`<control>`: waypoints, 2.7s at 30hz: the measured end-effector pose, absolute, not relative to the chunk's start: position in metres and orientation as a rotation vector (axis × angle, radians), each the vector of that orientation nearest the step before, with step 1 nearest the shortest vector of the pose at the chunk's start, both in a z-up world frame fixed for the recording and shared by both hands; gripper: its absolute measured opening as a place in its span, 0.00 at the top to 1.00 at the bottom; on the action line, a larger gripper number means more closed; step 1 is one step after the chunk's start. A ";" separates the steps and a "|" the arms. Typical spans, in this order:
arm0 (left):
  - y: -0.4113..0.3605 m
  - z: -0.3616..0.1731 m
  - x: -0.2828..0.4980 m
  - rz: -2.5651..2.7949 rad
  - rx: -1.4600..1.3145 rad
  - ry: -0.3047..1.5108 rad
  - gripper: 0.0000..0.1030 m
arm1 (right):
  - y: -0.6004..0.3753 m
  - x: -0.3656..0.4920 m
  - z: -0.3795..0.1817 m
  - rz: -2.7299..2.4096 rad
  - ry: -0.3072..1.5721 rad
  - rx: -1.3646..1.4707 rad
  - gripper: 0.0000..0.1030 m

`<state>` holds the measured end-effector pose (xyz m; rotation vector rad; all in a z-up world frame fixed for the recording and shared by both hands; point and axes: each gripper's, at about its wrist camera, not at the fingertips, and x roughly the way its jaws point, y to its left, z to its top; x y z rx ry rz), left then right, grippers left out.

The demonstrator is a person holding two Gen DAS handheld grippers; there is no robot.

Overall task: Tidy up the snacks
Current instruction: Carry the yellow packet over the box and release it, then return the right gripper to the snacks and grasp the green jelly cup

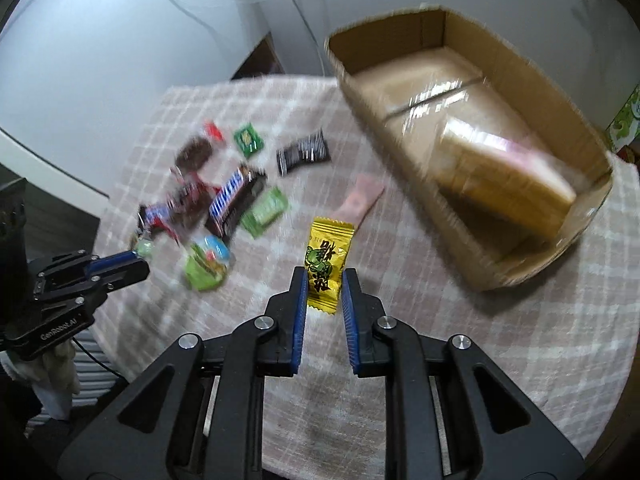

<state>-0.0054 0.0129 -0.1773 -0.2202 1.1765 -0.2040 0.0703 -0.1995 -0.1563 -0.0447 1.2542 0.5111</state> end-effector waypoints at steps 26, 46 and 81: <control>-0.052 -0.119 0.140 -0.351 -0.120 1.007 0.88 | -0.251 0.199 -0.116 0.347 1.132 -0.016 0.83; -0.109 -0.146 0.182 -0.409 -0.064 1.087 0.83 | -0.262 0.222 -0.147 0.297 1.197 0.004 0.70; 0.033 -0.111 0.077 -0.192 -0.210 0.998 0.81 | -0.170 0.095 -0.141 0.586 1.245 -0.064 0.69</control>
